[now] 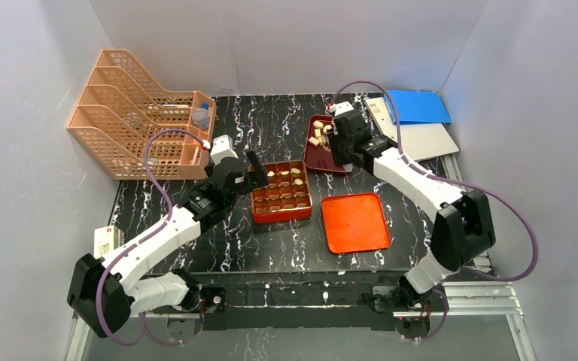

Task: Pack the chocolate
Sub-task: Pick up the fake chocolate from the plate.

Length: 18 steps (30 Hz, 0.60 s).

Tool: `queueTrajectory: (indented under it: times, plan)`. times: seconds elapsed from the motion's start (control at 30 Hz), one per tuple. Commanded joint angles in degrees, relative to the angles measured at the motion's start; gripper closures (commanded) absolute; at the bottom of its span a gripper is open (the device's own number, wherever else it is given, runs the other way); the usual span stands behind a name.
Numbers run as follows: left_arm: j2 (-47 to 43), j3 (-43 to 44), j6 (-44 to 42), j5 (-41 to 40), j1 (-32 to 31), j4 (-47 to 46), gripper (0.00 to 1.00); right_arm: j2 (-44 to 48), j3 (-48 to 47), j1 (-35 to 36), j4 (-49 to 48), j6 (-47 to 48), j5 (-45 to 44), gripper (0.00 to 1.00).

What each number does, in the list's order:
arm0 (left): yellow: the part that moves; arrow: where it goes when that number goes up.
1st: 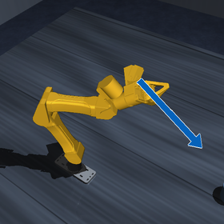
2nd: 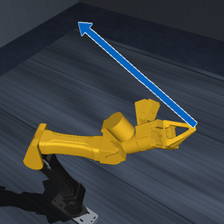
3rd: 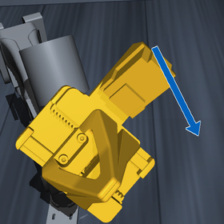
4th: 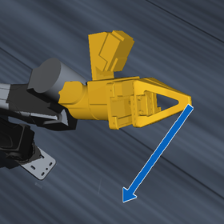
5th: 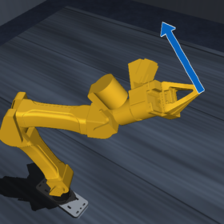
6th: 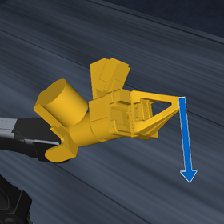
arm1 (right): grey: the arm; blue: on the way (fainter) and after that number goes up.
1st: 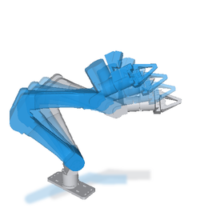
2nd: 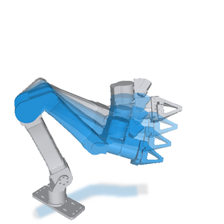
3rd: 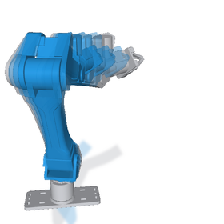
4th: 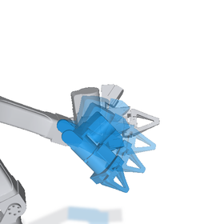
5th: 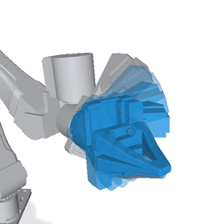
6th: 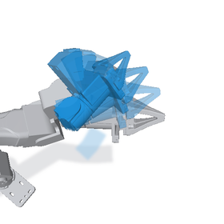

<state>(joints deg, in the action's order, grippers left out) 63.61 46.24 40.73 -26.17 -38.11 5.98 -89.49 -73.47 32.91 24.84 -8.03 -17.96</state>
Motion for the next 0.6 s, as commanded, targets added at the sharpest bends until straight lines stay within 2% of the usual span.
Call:
queueTrajectory:
  times: [0.0,0.2,0.57]
  plan:
    - [-0.25,-0.47,0.34,-0.04,0.80,-0.99,0.02,-2.63,-4.89,-2.40,-6.05,3.67,4.47,0.59]
    - [-0.26,-1.18,0.50,0.66,1.27,-1.70,0.02,-6.71,-7.18,-4.19,-6.21,5.06,7.63,0.51]
    - [-0.07,-2.35,0.71,1.43,2.22,-2.55,0.02,-10.79,-8.87,-5.53,-6.69,5.48,8.19,0.53]
